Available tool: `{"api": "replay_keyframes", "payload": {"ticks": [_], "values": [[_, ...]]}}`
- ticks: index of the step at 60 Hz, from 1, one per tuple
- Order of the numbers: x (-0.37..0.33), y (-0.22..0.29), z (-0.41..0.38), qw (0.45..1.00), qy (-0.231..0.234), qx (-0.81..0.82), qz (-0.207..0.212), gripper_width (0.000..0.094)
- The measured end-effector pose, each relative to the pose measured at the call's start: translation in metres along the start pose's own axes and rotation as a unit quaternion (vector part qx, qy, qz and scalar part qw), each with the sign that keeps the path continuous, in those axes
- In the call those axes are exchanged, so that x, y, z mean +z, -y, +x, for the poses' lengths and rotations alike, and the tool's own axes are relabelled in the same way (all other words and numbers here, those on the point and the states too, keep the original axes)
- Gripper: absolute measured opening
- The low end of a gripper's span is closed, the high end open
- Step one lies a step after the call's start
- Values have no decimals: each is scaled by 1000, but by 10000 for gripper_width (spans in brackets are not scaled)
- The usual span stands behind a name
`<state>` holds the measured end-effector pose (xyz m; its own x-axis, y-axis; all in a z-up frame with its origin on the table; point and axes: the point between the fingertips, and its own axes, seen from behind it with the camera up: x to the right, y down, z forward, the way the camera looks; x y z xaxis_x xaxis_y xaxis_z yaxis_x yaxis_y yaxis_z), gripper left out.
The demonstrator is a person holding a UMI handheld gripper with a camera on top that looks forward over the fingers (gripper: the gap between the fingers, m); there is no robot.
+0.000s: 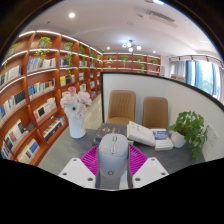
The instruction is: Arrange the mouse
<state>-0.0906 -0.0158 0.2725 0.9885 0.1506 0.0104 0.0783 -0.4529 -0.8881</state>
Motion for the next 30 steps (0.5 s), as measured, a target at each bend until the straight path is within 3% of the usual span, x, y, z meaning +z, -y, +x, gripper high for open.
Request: {"api": "replay_keyframes", "payload": {"ticks": [6, 10, 20, 30], "values": [[-11, 20, 59, 999, -31, -2, 26, 368], [-4, 19, 91, 999, -42, 0, 20, 365], [28, -79, 158, 995, -75, 11, -69, 365], [62, -191, 172, 986, -58, 37, -152, 367]]}}
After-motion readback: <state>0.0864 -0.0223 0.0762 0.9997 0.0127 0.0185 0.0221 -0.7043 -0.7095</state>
